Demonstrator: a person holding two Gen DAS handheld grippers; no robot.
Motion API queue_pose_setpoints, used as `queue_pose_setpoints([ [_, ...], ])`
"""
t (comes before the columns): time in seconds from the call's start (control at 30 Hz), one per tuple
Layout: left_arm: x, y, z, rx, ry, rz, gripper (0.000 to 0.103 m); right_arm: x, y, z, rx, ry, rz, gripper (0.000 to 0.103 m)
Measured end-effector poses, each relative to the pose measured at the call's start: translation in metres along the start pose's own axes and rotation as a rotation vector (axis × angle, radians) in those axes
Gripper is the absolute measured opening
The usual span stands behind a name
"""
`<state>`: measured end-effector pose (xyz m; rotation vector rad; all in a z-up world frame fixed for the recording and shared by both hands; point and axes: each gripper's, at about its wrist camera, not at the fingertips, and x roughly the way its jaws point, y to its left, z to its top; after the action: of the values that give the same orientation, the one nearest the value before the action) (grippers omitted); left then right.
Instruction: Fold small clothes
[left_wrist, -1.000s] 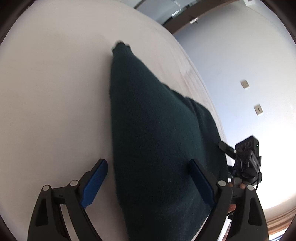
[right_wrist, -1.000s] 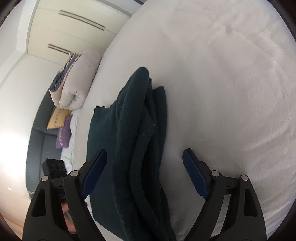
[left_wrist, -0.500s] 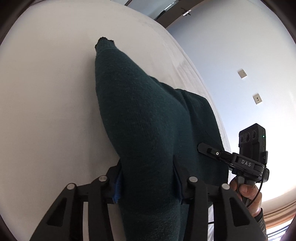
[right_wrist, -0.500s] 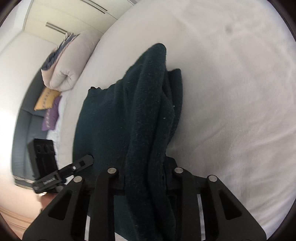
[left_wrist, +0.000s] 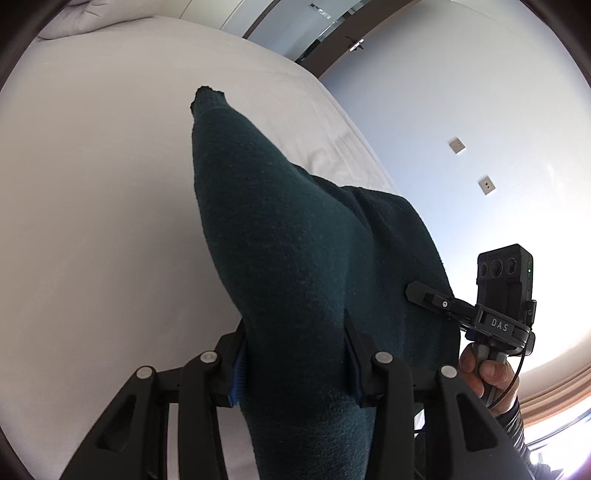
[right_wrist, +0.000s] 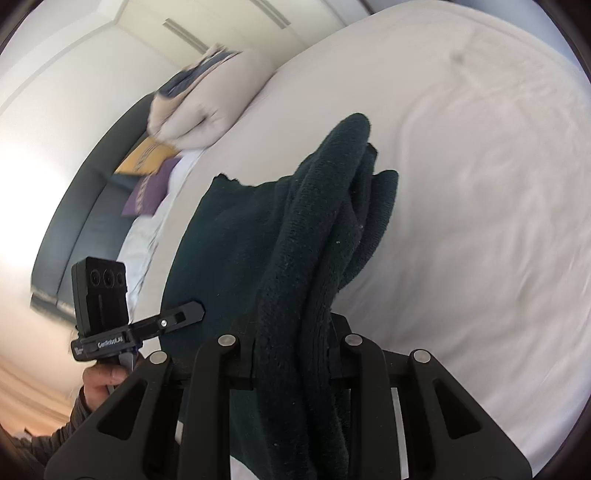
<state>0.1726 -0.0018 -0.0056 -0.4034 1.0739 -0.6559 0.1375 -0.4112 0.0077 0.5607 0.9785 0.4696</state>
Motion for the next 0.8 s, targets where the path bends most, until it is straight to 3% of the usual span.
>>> queue_pose_setpoints([
  [0.2, -0.06, 0.031, -0.081, -0.034, 0.003, 0.035, 0.044, 0.023, 0.04, -0.098, 0.043, 0.049, 0.093, 0.021],
  [0.37, -0.068, 0.069, -0.128, -0.095, 0.029, 0.051, 0.045, 0.059, 0.055, -0.162, 0.062, 0.112, 0.097, 0.021],
  [0.43, -0.062, 0.083, -0.139, -0.124, 0.037, 0.052, 0.049, 0.079, 0.054, -0.183, 0.057, 0.143, 0.054, 0.024],
  [0.6, -0.068, 0.096, -0.153, -0.173, -0.014, 0.016, 0.055, 0.078, 0.032, -0.197, 0.191, 0.137, 0.099, 0.033],
  [0.63, -0.07, 0.095, -0.153, -0.174, -0.017, 0.022, 0.055, 0.073, 0.031, -0.196, 0.198, 0.125, 0.092, 0.041],
  [0.7, -0.075, 0.093, -0.154, -0.178, -0.025, 0.025, 0.055, 0.066, 0.03, -0.185, 0.21, 0.07, 0.072, 0.049],
  [0.8, -0.094, 0.092, -0.158, -0.212, -0.069, 0.039, 0.055, 0.039, 0.016, -0.179, 0.275, -0.021, 0.059, 0.051],
])
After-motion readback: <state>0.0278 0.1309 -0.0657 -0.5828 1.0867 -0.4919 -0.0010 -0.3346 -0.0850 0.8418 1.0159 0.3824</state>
